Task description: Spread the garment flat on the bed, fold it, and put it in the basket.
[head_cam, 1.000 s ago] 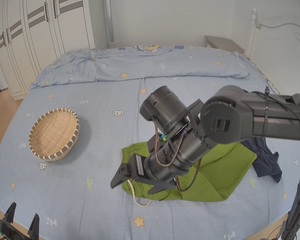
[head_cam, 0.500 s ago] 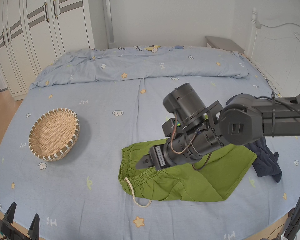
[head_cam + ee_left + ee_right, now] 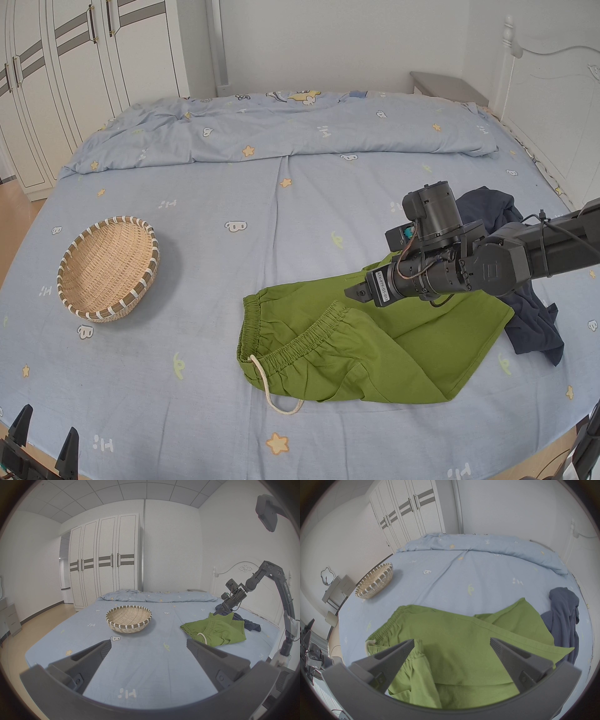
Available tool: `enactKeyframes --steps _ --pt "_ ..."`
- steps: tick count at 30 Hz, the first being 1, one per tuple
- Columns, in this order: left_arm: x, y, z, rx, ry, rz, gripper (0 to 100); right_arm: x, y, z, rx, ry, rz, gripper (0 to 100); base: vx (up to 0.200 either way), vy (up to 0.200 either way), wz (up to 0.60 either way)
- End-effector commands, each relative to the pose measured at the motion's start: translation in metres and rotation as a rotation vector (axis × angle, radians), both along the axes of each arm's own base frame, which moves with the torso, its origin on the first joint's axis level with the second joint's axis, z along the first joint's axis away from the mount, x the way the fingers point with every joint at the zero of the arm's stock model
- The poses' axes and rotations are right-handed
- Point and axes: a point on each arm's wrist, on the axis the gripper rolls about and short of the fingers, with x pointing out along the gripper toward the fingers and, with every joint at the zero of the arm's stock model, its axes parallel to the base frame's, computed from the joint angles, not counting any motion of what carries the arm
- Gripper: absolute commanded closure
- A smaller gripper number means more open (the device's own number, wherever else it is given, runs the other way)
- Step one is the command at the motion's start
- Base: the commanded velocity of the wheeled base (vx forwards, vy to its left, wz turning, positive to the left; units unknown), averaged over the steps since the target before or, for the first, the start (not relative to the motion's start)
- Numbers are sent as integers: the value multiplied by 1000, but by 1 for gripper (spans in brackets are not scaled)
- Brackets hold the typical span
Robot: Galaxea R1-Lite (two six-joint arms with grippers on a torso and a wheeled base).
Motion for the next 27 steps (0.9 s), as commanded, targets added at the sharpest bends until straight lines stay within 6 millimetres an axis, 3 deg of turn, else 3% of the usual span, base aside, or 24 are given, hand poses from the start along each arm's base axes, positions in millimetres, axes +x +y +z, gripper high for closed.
enactKeyframes --steps 1,24,25,27 --pt "0 0 -5 1 0 0 0 2 -4 -10 -16 28 -9 0 0 0 0" --pt "0 0 -5 0 -2 0 0 -22 20 -34 -38 120 104 0 0 0 0" --pt "0 0 -5 0 0 0 0 -22 21 -37 -41 128 105 100 0 0 0" --pt "0 0 -5 0 0 0 0 -22 23 -42 -49 139 109 100 0 0 0"
